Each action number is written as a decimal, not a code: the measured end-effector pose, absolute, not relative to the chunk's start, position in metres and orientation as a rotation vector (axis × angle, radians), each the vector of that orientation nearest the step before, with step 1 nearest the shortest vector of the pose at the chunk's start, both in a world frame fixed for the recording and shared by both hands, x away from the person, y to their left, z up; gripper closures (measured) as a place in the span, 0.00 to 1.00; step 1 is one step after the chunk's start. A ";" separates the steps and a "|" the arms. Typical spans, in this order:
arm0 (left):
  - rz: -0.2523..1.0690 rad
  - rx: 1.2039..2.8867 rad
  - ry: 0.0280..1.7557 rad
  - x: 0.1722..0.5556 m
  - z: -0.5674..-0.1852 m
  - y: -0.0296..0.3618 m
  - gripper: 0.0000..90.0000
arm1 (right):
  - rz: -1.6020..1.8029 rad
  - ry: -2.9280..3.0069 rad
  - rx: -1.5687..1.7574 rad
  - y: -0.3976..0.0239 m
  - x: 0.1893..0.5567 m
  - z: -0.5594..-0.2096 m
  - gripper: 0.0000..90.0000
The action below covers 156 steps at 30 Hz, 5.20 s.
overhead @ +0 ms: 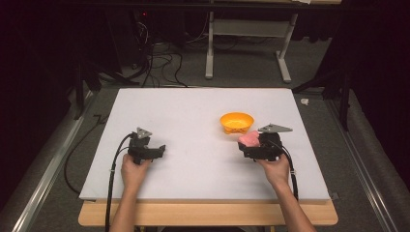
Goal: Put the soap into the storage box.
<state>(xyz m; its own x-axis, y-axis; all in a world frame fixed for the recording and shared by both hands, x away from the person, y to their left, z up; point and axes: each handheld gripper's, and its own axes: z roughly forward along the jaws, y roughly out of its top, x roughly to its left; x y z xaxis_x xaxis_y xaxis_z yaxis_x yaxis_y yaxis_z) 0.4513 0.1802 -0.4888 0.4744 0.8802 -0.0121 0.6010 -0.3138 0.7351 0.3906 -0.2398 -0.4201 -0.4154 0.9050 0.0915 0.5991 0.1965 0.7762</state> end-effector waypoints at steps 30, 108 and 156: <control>0.520 2.038 1.223 0.451 -0.489 0.180 0.18 | 1.103 2.086 1.439 -0.234 0.423 -0.391 0.15; 0.517 2.038 1.223 0.452 -0.489 0.181 0.18 | 0.884 2.112 1.676 -0.213 0.506 -0.412 0.15; 0.518 2.039 1.223 0.451 -0.489 0.181 0.18 | 0.879 2.103 1.785 -0.216 0.516 -0.427 0.15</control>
<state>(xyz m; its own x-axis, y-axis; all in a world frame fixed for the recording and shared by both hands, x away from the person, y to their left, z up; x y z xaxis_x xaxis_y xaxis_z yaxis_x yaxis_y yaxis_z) 0.4515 0.1805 -0.4887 0.4754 0.8797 -0.0130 0.6025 -0.3147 0.7335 0.5159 -0.2162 -0.4273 -0.2213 0.9563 0.1912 0.8081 0.0700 0.5849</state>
